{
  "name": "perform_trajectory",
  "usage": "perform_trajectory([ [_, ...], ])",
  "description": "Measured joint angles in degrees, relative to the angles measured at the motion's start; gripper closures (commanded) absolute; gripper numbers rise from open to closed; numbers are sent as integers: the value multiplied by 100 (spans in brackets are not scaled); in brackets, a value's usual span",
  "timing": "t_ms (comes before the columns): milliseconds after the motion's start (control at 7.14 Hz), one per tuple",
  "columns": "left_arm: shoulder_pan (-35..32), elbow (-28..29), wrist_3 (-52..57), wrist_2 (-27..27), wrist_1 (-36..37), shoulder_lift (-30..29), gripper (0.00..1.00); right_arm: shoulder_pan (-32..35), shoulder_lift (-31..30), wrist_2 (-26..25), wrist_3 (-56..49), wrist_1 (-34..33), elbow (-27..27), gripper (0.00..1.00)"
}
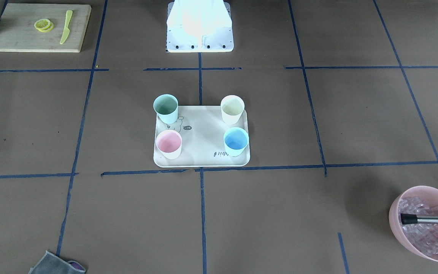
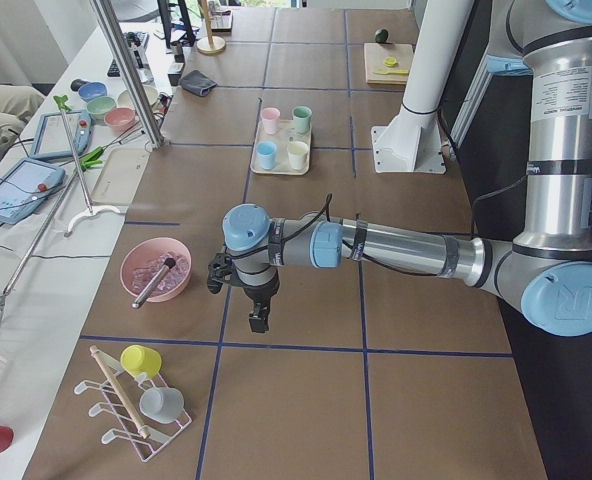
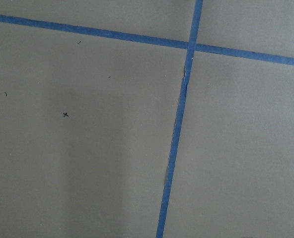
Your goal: Place all cups on tray
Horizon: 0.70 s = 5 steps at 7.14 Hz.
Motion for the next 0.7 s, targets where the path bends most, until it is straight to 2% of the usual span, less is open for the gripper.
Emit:
perform_trajectory([
  [280,0,0,328,70,-16,-30,0,0,0,0,-8,4,12,0],
  [700,1,16,-331,72,-12,-50,0,0,0,0,1,0,14,0],
])
